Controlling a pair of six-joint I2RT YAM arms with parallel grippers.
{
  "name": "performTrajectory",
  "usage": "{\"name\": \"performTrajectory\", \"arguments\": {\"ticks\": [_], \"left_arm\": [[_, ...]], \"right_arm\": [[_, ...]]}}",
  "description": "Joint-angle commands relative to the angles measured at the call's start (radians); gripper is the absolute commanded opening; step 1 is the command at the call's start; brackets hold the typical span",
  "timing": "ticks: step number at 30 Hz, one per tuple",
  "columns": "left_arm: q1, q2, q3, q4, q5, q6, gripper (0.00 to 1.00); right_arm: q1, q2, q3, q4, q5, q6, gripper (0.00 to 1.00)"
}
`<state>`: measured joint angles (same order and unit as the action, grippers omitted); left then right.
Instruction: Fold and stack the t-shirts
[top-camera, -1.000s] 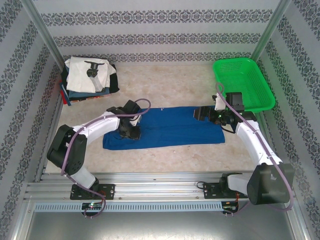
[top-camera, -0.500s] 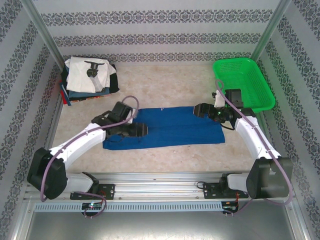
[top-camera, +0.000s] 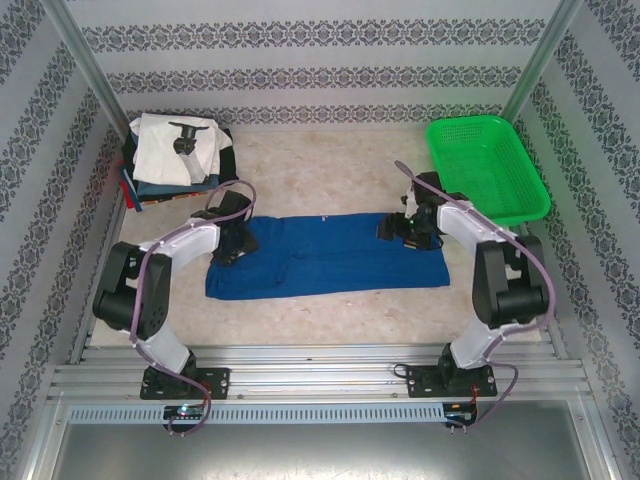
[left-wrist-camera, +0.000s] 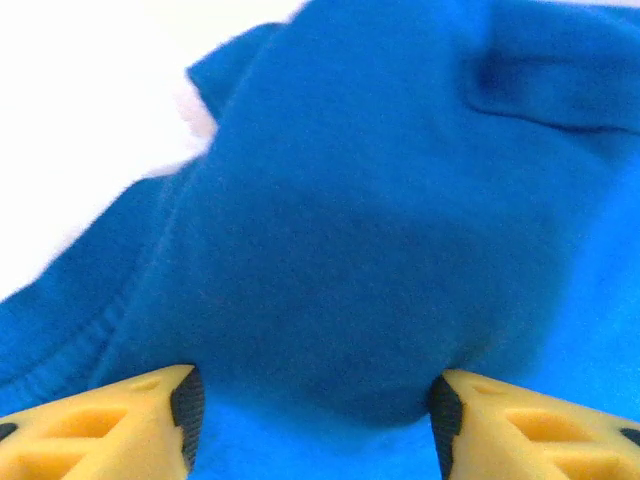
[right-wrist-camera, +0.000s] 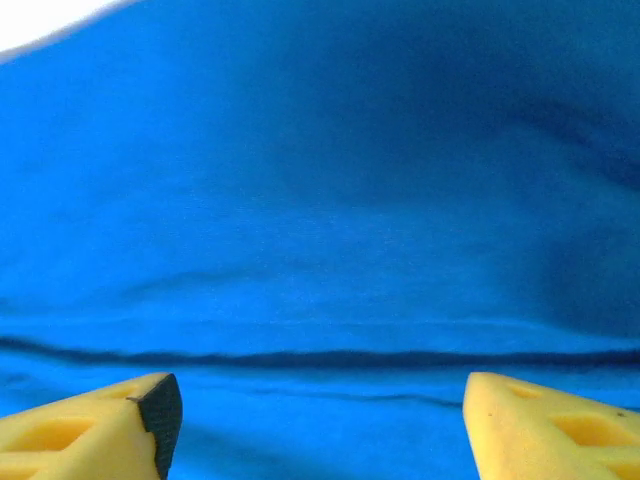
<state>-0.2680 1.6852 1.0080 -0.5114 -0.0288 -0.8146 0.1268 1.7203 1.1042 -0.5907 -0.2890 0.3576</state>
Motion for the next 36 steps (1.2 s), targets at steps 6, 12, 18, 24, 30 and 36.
{"name": "performTrajectory", "arguments": {"ticks": [6, 12, 18, 24, 30, 36], "left_arm": [[0.053, 0.241, 0.227, -0.018, -0.134, -0.064, 0.55], [0.056, 0.491, 0.619, -0.118, -0.161, 0.033, 0.54], [0.055, 0.82, 1.156, -0.268, -0.112, 0.13, 0.55], [0.057, 1.093, 1.578, -0.277, 0.031, 0.248, 0.57], [0.067, 1.169, 1.61, 0.021, 0.259, 0.17, 0.66], [0.063, 1.252, 1.73, 0.264, 0.392, 0.024, 0.72]], "right_arm": [[0.003, 0.089, 0.007, -0.06, 0.253, 0.141, 0.53], [0.019, -0.014, -0.135, -0.058, 0.201, 0.218, 0.52], [0.108, -0.123, -0.237, -0.043, 0.167, 0.334, 0.49], [0.293, -0.191, -0.346, 0.017, 0.113, 0.561, 0.51], [0.51, -0.265, -0.449, 0.184, 0.085, 0.919, 0.53], [0.619, -0.275, -0.423, 0.284, 0.048, 1.068, 0.58]]}}
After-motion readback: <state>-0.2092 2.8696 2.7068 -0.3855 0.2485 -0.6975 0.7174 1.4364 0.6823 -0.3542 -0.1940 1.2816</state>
